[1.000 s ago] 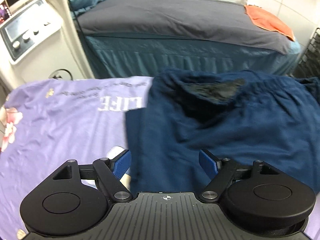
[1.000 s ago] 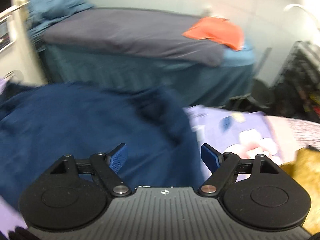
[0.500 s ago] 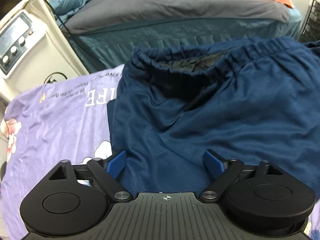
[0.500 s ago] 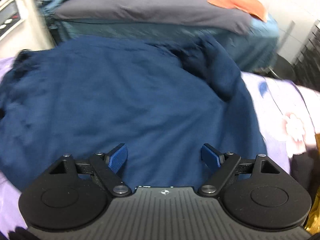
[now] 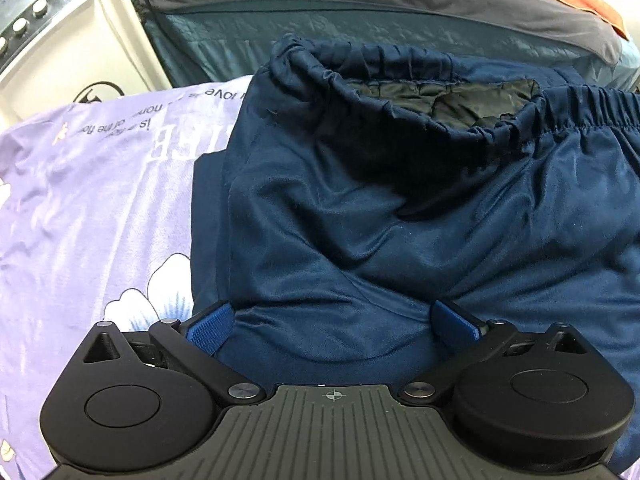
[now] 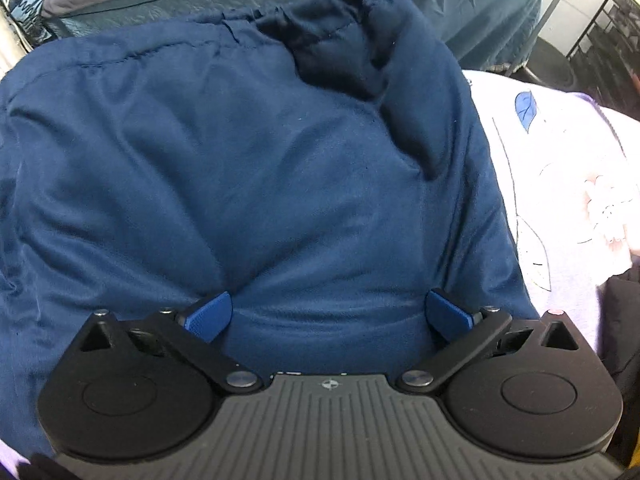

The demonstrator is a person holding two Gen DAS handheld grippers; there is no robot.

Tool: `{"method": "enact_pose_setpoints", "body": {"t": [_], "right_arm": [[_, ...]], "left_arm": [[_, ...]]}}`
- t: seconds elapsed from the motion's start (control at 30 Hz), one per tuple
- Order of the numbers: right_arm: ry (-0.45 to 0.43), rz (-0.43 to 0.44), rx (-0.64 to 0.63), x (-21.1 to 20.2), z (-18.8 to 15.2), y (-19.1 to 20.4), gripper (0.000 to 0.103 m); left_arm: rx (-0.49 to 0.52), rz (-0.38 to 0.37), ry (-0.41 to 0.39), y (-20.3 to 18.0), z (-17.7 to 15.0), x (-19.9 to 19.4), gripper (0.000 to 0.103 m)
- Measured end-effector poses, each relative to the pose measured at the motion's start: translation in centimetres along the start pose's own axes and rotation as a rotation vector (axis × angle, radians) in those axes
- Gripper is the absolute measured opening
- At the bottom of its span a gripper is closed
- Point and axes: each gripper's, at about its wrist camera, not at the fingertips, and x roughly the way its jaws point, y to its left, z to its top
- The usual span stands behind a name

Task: Fold large clothes

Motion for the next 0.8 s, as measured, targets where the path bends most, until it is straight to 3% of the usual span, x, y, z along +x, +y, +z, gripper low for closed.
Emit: {"method": "enact_pose_setpoints", "body": {"t": [0.33,0.53,0.67,0.8], "right_arm": [[-0.044,-0.011,-0.008,-0.5,-1.0,0.4,0.103],[-0.152,0.004,0.031,-4.7,-2.7,-0.1,0.097],[-0.214,0.073,0.123,-8.2,-5.3,-1.9,0.097],[-0.207,0.129,0.273,-10.4,-9.1,-4.6,0.097]], "left_arm": [[-0.003,0.001,-0.031,0.1,-0.3,-0.1,0.103],[0.0,0.043,-0.154,0.5,-2.0,-5.1,0.103],[-0.145,-0.094,-0.208,2.8,-4.9,-9.2,0.103],[-0.257,-0.213,-0.205,4.0,-8.9,-11.8,0.103]]}}
